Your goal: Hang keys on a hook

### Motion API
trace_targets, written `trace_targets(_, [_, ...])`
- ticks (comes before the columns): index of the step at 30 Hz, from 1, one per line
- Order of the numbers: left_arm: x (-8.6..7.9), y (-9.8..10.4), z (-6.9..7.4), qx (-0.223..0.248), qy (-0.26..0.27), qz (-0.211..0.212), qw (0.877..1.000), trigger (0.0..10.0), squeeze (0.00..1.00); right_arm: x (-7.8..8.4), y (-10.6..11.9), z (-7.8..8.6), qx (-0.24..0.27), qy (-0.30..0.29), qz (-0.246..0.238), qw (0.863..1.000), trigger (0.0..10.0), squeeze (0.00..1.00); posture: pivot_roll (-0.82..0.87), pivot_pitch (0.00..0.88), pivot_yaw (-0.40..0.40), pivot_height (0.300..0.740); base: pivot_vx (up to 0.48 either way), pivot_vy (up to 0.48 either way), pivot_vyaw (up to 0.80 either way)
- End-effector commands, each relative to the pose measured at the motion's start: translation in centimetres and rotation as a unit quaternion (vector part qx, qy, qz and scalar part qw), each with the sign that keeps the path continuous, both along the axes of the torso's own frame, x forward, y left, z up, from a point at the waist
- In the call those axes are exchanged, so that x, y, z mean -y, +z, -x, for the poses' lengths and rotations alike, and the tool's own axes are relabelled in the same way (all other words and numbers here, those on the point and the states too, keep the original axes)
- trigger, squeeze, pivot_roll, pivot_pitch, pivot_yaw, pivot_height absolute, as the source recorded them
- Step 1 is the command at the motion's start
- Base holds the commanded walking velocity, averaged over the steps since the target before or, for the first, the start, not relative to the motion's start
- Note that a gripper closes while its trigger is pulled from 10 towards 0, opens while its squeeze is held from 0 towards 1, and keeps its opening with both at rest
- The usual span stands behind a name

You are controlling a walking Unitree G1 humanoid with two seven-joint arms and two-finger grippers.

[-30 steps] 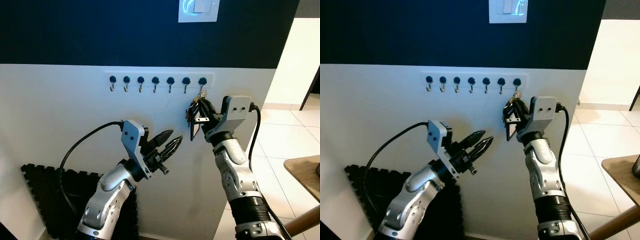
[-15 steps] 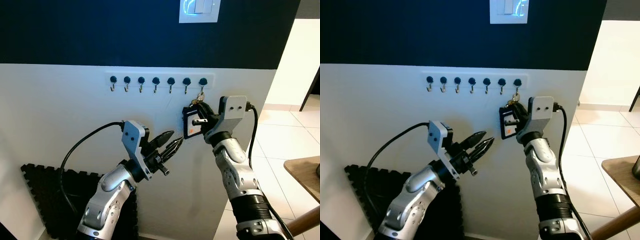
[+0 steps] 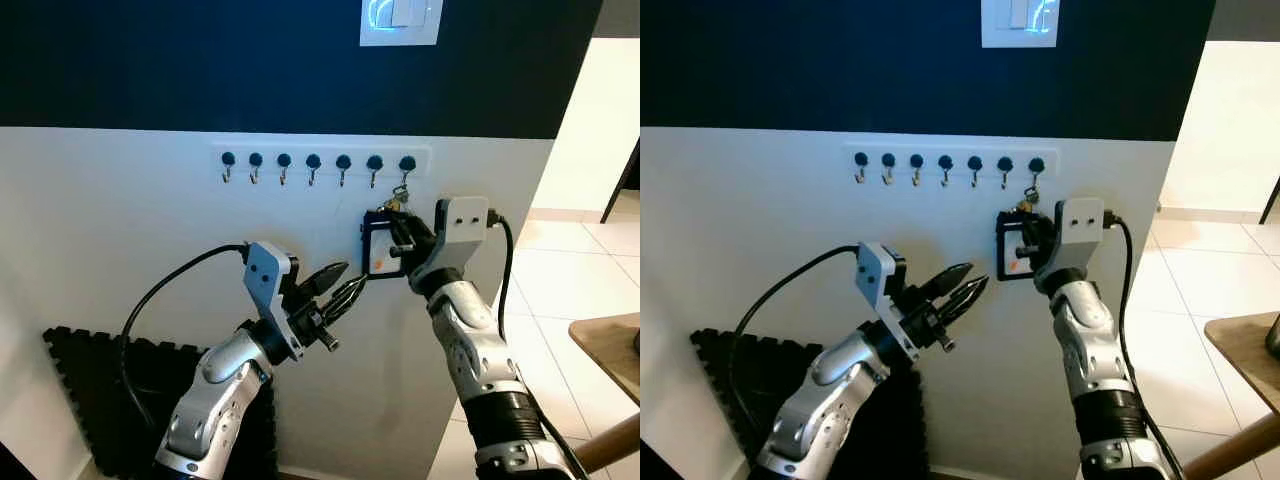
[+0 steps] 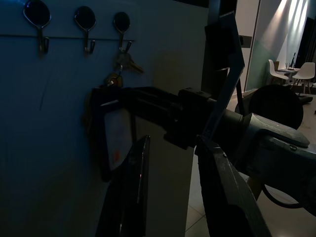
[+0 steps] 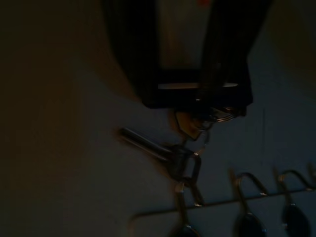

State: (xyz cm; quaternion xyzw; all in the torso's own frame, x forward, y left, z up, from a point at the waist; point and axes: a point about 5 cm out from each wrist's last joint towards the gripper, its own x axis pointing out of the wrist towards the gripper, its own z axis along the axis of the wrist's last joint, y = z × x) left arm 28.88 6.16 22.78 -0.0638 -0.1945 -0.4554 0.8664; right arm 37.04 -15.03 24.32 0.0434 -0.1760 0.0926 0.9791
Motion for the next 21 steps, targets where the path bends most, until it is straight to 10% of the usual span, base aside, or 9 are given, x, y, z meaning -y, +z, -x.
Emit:
trace_targets(1, [0.0,-0.4,0.0,-0.006,-0.001,-0.004,1.0,10.0,0.0,0.1,-0.2,-0.1,-0.007,-0.005,0.001,1.0,10.0,1.0,0.01,0.056,0.021,0.74,0.0,0.0,0.0])
trace_targets(3, [0.0,-0.4,-0.1,-0.006,-0.001,-0.004,1.0,10.0,0.0,0.2,-0.1,0.0,-0.003,-0.007,0.001,1.0,10.0,0.83,0.01,0.056,0.021,0.74,0.0,0.0,0.0])
trace_targets(4, [0.0,-0.4,0.0,-0.007,-0.002,-0.005,1.0,10.0,0.0,0.4,0.1,0.1,0.007,-0.01,-0.001,1.0,10.0,0.0,0.01,0.058,0.021,0.74,0.0,0.0,0.0])
trace_targets(10, [-0.1,-0.9,0.0,-0.014,-0.002,-0.01,1.0,10.0,0.0,0.7,-0.7,1.0,0.012,-0.015,-0.004,1.0,10.0,0.0,0.02,0.061,0.021,0.74,0.0,0.0,0.0])
trace_targets(18, [-1.1,-2.4,0.0,-0.038,0.019,-0.017,0.999,10.0,0.0,1.6,-7.0,4.1,-0.051,-0.03,0.014,0.998,10.0,0.0,0.02,0.068,0.022,0.74,0.0,0.0,0.0])
trace_targets(21, [-2.1,-3.8,-0.3,-0.057,0.044,-0.027,0.997,10.0,0.0,2.5,-12.7,7.1,-0.125,-0.041,0.019,0.991,10.0,0.0,0.01,0.069,0.032,0.74,0.0,0.0,0.0])
